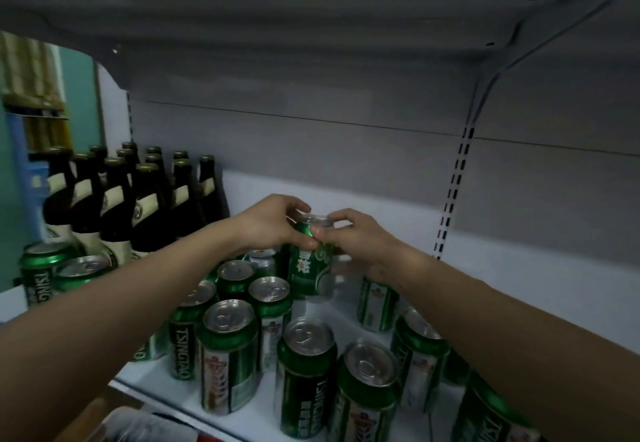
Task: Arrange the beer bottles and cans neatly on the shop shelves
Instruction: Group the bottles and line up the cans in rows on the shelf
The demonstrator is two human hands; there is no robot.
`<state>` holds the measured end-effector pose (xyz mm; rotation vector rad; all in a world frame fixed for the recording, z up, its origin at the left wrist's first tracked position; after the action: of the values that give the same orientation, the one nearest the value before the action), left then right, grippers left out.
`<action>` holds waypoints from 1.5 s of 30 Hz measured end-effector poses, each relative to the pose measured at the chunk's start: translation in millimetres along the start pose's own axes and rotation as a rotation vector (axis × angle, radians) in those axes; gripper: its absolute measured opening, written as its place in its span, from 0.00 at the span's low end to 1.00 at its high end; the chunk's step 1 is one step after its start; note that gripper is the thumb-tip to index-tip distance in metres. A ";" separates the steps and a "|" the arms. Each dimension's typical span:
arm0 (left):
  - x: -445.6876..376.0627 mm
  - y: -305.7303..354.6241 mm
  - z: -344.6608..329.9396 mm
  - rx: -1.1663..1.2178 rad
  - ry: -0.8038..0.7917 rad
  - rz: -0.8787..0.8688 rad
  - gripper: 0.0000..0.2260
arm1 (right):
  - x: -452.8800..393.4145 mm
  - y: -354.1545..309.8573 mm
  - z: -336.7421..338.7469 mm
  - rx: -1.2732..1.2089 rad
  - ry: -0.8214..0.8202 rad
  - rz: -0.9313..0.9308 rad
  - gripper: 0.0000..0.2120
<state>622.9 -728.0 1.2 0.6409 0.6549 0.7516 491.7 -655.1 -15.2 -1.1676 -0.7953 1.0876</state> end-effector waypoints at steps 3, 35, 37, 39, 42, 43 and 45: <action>-3.6 -21.3 -2.5 -0.084 -0.044 0.017 0.23 | -14.2 16.3 -15.3 0.035 0.008 -0.040 0.21; 20.6 127.6 -56.4 -0.136 0.025 -0.245 0.14 | 97.0 -41.9 158.7 0.262 0.222 0.211 0.10; 23.2 143.6 -72.3 -0.129 -0.007 -0.273 0.12 | 111.5 -41.3 177.8 0.287 0.256 0.211 0.10; 24.7 156.7 -89.0 -0.129 -0.039 -0.291 0.12 | 122.9 -39.0 192.8 0.299 0.275 0.209 0.09; 25.4 169.2 -113.5 -0.077 -0.095 -0.298 0.10 | 136.3 -32.6 212.1 0.281 0.296 0.202 0.10; 25.6 172.3 -121.9 -0.059 -0.115 -0.294 0.10 | 140.7 -30.3 218.4 0.279 0.304 0.201 0.09; 25.7 178.9 -139.2 -0.031 -0.148 -0.298 0.09 | 148.8 -24.9 231.9 0.278 0.316 0.198 0.09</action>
<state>464.4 -567.4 35.0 0.5497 0.5849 0.4327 330.4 -442.5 57.5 -1.1574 -0.2775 1.0990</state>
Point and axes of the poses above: each hand's wrist, its own x-axis away from the middle knuckle, its own z-axis out of the back of the hand, y = z × x, the point moved 5 cm from there along -x, towards the middle knuckle, and after that the axes turned 4 degrees about y, right-handed, at the moved point
